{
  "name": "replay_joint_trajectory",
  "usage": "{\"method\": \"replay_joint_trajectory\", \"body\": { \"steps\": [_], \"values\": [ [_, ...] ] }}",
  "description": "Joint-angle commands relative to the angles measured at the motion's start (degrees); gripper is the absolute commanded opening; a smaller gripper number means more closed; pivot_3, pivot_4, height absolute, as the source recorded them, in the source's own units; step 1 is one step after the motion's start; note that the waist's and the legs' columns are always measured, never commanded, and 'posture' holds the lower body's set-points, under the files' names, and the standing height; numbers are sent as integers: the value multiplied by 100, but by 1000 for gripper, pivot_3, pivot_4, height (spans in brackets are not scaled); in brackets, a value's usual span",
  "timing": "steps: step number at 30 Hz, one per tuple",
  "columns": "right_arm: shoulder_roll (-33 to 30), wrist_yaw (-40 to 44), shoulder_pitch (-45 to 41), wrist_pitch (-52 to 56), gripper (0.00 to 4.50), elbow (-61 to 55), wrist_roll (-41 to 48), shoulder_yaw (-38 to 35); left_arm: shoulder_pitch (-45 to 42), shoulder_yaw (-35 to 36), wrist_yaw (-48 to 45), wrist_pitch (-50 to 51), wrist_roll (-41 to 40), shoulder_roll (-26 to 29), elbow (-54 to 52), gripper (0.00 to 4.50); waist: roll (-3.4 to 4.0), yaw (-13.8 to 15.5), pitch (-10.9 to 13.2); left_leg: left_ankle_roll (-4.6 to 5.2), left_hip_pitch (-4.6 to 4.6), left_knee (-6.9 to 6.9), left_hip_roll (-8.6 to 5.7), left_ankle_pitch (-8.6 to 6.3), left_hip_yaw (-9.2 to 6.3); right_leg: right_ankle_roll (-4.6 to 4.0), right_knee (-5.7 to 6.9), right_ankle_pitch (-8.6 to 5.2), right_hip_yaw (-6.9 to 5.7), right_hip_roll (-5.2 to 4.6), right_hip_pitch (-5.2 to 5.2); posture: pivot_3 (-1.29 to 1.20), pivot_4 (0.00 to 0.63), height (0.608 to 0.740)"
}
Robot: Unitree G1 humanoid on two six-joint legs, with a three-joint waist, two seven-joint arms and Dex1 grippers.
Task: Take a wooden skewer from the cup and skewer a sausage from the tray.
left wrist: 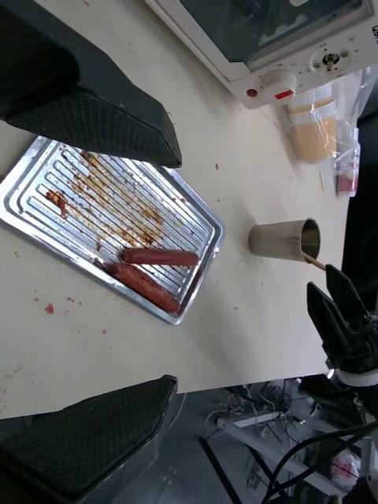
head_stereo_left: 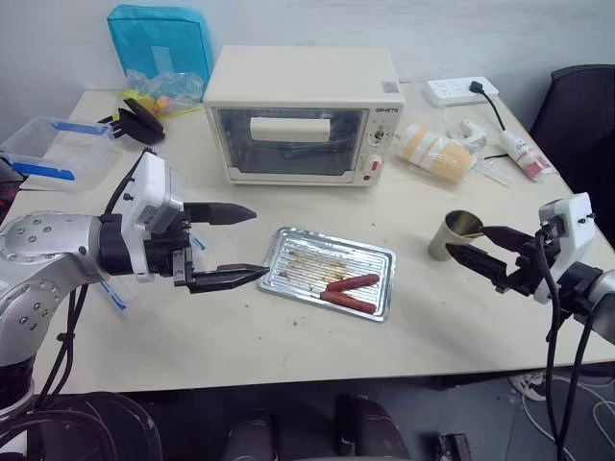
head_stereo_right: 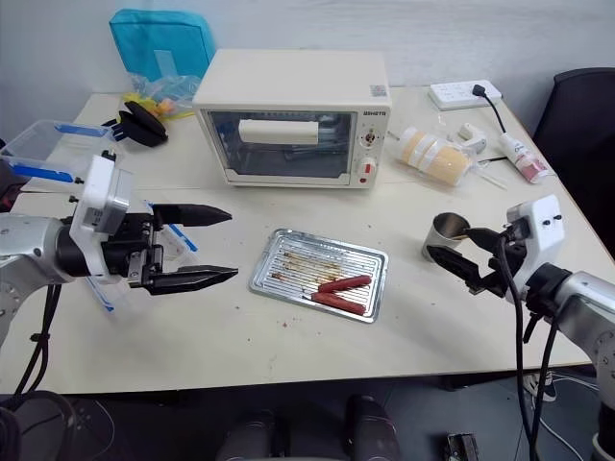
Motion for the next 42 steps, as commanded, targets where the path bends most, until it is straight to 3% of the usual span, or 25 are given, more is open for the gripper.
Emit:
{"method": "replay_joint_trajectory", "body": {
  "steps": [1,20,30,42],
  "values": [
    [-219,112,211,129,4500,-259,219,-315,-131,78,-29,-104,67,32,52,4475,0,4,0,0,0,0,0,0,0,0,0,0,1,0,0,0,150,740],
    [-391,86,11,97,4500,-183,355,-381,-359,-48,-176,-256,303,-60,305,4475,-1,3,0,1,-3,0,0,0,-1,1,-7,0,-3,1,1,0,150,740],
    [-636,145,376,96,4500,-70,198,-515,-431,-116,-232,-367,431,-106,413,4475,-1,11,0,1,-5,0,1,0,-2,1,-10,1,-6,1,1,0,150,740],
    [-452,-71,79,-82,4500,135,4,-244,-558,-197,-345,-420,530,-91,508,4475,-1,0,0,1,-5,-1,1,1,-1,2,-9,1,-7,2,1,0,150,740]
  ]
}}
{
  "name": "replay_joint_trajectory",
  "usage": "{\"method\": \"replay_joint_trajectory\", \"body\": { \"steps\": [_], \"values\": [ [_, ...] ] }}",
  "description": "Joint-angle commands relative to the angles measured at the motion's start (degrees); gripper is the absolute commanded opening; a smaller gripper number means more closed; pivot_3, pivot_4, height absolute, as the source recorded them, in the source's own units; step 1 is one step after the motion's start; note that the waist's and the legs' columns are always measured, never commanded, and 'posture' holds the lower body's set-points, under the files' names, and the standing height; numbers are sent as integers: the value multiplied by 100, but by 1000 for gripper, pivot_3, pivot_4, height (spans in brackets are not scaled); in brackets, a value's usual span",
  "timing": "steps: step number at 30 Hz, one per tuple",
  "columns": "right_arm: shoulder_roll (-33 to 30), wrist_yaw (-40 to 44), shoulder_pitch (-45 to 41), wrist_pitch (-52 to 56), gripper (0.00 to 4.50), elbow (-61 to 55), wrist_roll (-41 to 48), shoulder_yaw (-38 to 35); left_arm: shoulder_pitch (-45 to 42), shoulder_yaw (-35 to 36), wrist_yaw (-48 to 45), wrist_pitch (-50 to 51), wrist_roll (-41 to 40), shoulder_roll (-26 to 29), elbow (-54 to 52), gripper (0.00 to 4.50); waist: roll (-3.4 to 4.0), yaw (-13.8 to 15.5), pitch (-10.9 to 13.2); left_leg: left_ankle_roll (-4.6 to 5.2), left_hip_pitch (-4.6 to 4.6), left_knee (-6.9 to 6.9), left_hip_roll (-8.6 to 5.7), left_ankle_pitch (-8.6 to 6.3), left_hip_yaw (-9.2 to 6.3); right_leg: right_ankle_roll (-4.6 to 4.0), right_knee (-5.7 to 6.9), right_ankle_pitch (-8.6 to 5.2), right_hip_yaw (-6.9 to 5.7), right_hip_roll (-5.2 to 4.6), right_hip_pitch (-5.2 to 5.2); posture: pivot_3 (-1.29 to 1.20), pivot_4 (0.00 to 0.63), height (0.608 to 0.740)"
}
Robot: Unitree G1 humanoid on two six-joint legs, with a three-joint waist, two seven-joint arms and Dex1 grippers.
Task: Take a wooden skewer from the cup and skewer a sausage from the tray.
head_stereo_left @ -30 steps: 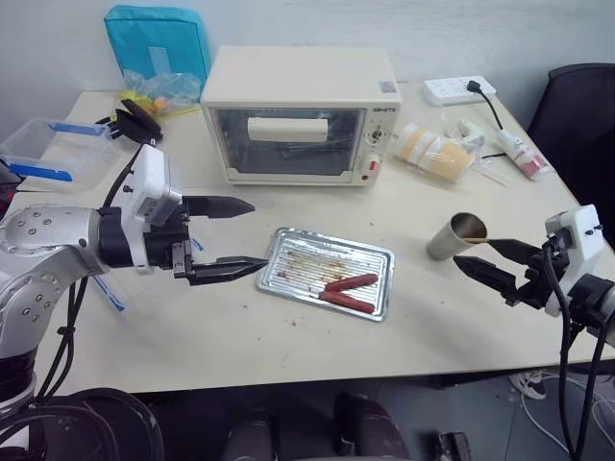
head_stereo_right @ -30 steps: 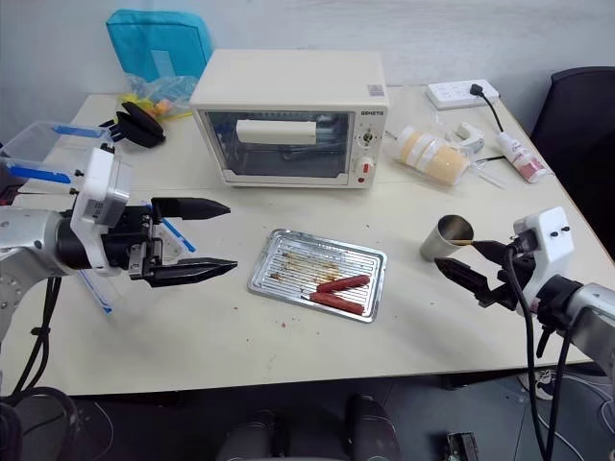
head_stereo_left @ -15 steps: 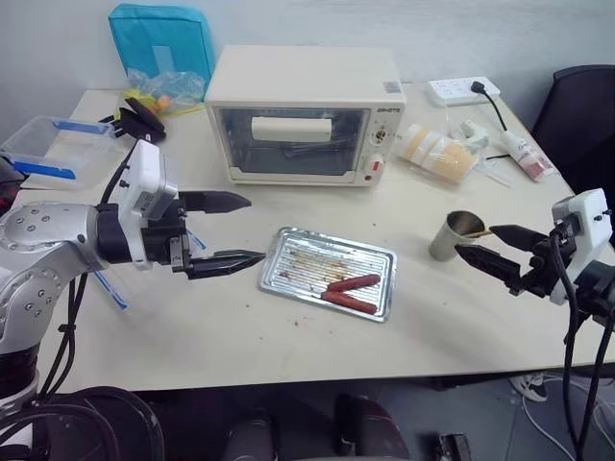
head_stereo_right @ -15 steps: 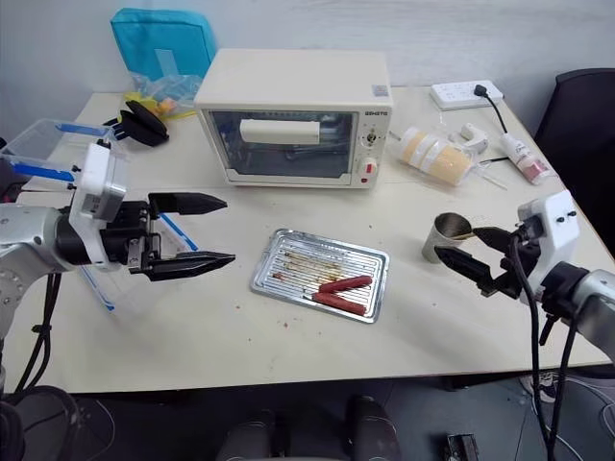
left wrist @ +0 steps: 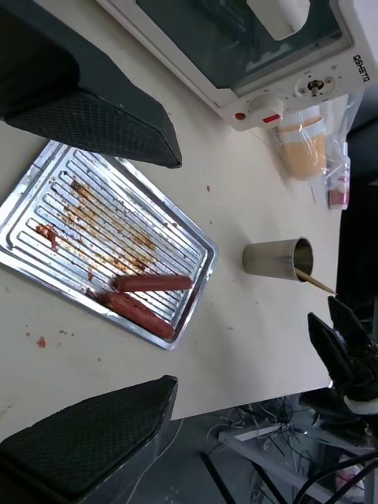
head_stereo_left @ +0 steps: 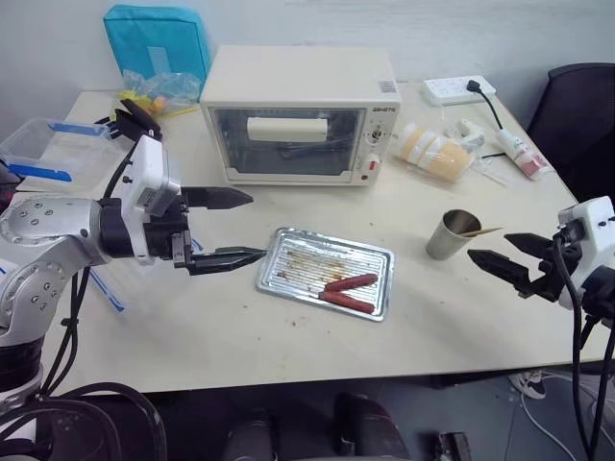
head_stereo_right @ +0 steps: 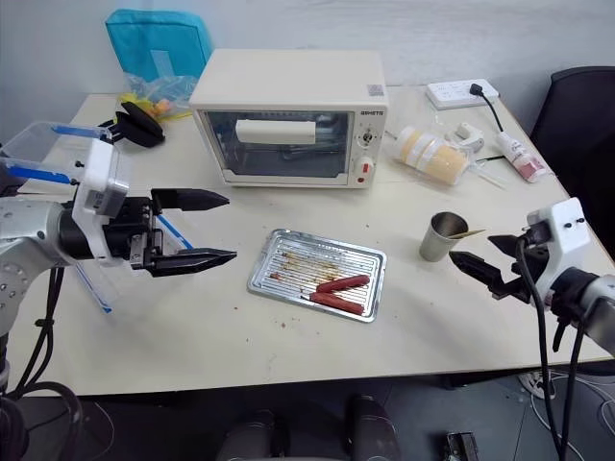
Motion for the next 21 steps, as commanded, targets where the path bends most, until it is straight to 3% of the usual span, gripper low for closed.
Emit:
{"method": "replay_joint_trajectory", "body": {
  "steps": [1,21],
  "values": [
    [95,-61,-142,-100,4500,-53,25,12,-102,76,-45,-106,58,25,-82,4475,0,3,0,0,-2,0,0,0,0,0,-2,0,0,0,0,0,150,740],
    [2,124,299,51,4500,-308,150,-250,-157,92,-75,-125,128,15,-7,4475,0,13,0,0,-3,0,-1,0,0,1,-4,0,-2,-1,0,0,150,740]
  ]
}}
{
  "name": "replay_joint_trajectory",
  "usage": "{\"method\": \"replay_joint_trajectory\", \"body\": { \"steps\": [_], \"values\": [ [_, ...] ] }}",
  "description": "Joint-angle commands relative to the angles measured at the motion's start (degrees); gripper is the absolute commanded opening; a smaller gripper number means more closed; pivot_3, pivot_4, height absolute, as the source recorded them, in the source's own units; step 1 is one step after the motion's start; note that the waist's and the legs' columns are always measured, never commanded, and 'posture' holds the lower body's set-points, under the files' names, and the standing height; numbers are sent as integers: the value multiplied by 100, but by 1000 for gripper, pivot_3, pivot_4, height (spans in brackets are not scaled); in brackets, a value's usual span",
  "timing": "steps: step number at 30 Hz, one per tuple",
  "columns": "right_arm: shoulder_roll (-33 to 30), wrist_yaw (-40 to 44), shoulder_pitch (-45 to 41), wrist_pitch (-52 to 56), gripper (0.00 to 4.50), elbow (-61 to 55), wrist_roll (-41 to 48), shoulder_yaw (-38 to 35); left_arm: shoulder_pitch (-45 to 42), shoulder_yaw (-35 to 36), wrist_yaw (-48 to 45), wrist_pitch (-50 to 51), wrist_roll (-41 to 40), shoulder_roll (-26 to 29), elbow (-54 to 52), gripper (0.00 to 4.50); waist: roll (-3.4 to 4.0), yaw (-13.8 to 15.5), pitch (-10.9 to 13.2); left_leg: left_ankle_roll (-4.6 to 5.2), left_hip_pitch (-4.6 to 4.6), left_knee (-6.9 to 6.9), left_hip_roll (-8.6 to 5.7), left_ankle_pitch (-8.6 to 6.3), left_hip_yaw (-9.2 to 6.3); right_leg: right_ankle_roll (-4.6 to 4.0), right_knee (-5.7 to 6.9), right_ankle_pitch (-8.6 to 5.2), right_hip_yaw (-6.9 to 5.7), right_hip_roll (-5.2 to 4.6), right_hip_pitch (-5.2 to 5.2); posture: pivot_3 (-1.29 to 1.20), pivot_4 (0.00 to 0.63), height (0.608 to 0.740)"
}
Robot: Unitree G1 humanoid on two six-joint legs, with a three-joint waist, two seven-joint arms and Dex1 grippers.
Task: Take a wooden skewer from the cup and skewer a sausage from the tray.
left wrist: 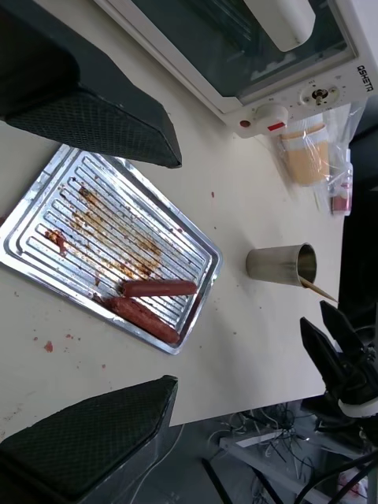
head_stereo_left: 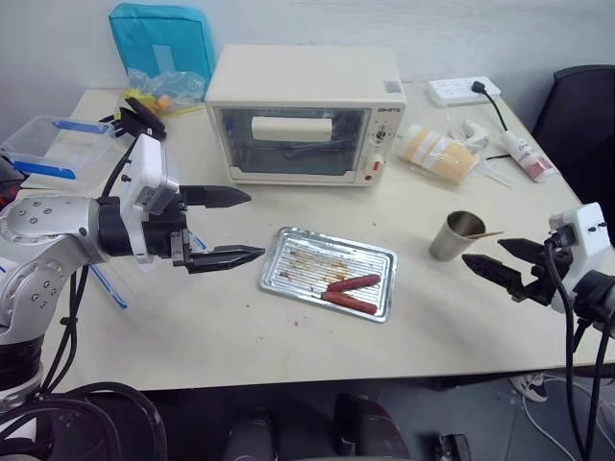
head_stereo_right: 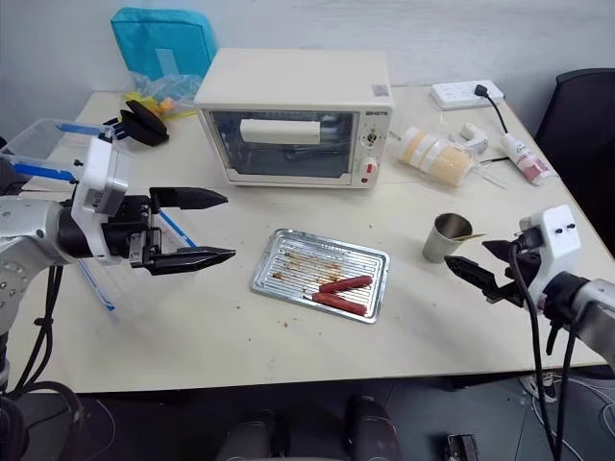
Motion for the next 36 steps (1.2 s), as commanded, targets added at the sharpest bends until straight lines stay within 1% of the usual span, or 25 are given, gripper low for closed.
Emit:
{"method": "replay_joint_trajectory", "body": {
  "steps": [1,7,14,27,36],
  "values": [
    [-75,70,-2,53,4500,-315,235,-257,-155,89,-23,-117,52,14,-30,4475,0,-6,0,0,0,0,0,0,0,0,0,0,0,0,0,0,150,740],
    [47,-178,-269,165,4500,-384,501,-166,-232,60,-62,-116,114,13,29,4475,0,-11,0,0,1,0,1,0,-1,0,1,0,1,1,0,0,150,740],
    [94,-290,-524,73,4500,-297,448,48,-264,79,-41,-97,139,8,25,4475,0,-8,0,0,0,0,0,0,0,0,-1,0,1,0,0,0,150,740],
    [24,-266,-790,-78,4500,-33,118,355,-238,124,54,-93,127,-21,-4,4475,0,-7,0,0,-2,0,0,0,0,0,-1,0,-1,0,0,0,150,740],
    [267,-469,-1142,-183,4500,115,-212,676,-277,114,88,-95,124,-41,-3,4475,0,-14,0,0,-2,0,1,0,1,0,-1,0,-3,1,0,0,150,740]
  ]
}}
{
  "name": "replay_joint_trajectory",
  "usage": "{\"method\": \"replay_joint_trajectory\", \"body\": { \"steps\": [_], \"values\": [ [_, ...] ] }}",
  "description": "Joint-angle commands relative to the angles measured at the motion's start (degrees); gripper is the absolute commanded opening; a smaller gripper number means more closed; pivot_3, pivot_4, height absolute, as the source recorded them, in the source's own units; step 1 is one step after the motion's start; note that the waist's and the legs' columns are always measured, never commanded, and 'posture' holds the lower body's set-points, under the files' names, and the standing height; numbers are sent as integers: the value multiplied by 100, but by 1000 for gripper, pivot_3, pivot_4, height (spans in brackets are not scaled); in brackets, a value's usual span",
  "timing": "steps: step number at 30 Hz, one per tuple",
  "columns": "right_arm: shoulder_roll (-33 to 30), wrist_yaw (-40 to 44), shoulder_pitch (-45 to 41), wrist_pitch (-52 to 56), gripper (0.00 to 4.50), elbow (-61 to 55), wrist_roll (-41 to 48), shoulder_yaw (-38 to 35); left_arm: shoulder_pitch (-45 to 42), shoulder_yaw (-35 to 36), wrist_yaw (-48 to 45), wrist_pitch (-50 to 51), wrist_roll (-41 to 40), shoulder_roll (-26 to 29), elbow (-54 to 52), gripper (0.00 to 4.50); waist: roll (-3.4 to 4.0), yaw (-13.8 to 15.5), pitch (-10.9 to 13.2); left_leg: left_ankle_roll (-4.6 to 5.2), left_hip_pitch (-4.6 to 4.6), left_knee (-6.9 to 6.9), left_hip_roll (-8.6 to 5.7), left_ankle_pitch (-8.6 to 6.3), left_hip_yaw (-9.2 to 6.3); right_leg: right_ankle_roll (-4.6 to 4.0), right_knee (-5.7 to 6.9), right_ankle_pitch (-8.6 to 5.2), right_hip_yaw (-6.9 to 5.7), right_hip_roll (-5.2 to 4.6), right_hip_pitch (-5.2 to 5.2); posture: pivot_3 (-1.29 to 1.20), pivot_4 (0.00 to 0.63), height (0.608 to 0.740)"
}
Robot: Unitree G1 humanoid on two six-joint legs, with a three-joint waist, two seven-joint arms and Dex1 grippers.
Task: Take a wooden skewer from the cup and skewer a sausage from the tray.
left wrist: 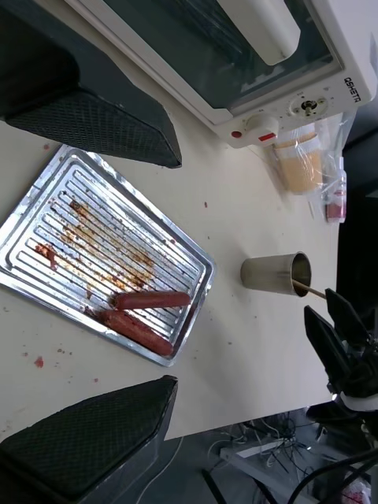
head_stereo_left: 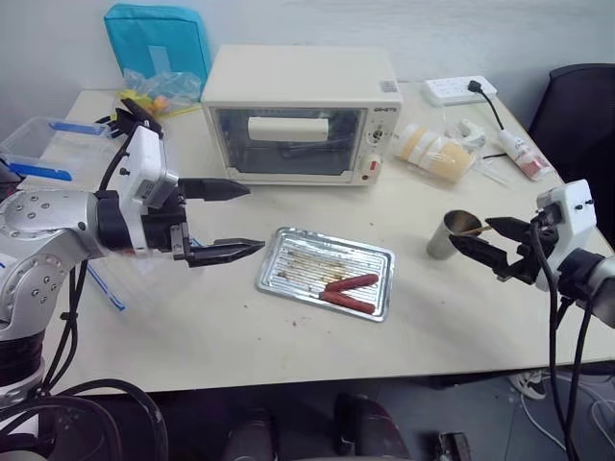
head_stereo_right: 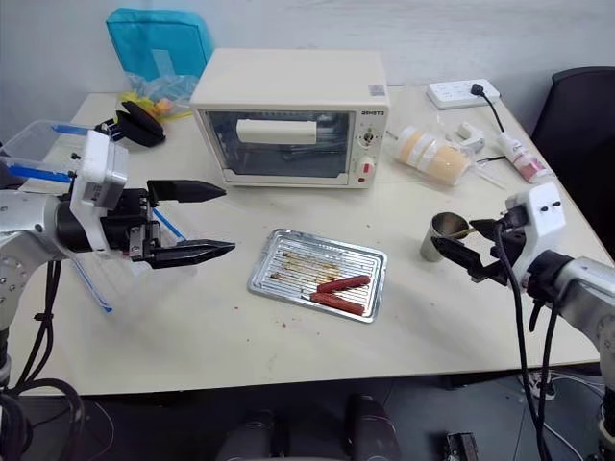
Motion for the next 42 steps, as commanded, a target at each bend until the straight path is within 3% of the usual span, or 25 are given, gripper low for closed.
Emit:
{"method": "replay_joint_trajectory", "body": {
  "steps": [1,13,33,42],
  "values": [
    [21,-68,-104,-130,4500,-40,-109,6,-130,120,10,-88,24,20,-51,4475,0,3,0,0,-1,0,0,0,1,0,0,0,0,-1,0,0,150,740],
    [-486,346,619,381,4500,-437,291,-815,-172,42,-94,-202,103,-16,74,4475,0,40,0,3,-5,1,-1,-1,0,5,-9,3,-2,-2,3,0,150,740],
    [-190,90,163,211,4500,-137,1,-482,-247,38,-178,-198,218,-43,107,4475,0,8,0,3,-5,0,-1,1,4,6,-12,4,-3,-1,4,0,150,740],
    [-329,199,554,302,4500,-251,-20,-735,-269,33,-197,-195,217,-48,137,4475,0,12,0,3,-5,0,-1,1,4,6,-12,4,-2,-1,4,0,150,740]
  ]
}}
